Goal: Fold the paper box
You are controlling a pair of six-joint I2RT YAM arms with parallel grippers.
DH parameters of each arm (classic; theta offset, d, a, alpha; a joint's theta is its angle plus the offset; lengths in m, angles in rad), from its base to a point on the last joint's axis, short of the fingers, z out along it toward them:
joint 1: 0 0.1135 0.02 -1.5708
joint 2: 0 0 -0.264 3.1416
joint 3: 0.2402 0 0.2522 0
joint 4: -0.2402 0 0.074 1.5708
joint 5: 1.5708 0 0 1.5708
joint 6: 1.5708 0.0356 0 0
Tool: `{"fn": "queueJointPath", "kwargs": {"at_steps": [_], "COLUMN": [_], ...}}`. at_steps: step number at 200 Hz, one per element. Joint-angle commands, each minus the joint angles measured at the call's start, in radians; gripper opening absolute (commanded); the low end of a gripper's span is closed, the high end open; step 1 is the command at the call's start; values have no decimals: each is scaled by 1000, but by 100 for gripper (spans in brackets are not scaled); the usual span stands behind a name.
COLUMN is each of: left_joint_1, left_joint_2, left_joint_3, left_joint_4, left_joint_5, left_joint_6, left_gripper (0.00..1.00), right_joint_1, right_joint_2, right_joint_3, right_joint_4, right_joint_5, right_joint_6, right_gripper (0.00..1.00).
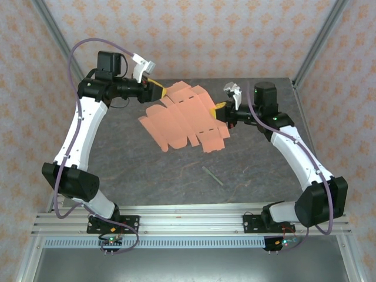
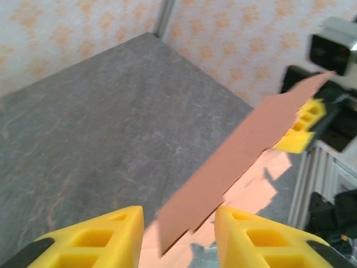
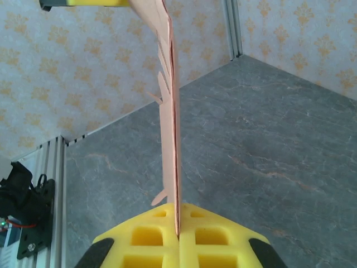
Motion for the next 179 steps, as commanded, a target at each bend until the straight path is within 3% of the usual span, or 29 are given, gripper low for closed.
{"fn": "queueJointPath", "kwargs": {"at_steps": [1,39,66,85,130,179], "left_joint_1": [19,21,21,21,21,20], "left_joint_2": [-56,-184,-335,-396,-307,-255], "left_joint_3": [-33,-200,-411,-500,-428,-492], "left_joint_4": [38,116,231,239,-39,12], "left_joint_5": [-139,-305,-309,-311,-211,-161], "left_joint_6": [-81,-168,-202,-154,52,14], "left_gripper": [43,52,65,72,74,74], "right_joint_1": [-6,-5,-5,-5,-5,-5], "right_joint_2": [25,57,69,79,100,163], "right_joint_3": [83,135,171,195,260,357], "right_joint_4": [-190,-241,-306,-343,-436,-496], "right_joint_5": [-1,-2,24,11,-26,-28], "right_joint_6": [-121,-112,-144,-163,-208,-166], "right_gripper": [0,0,0,0,0,0]}}
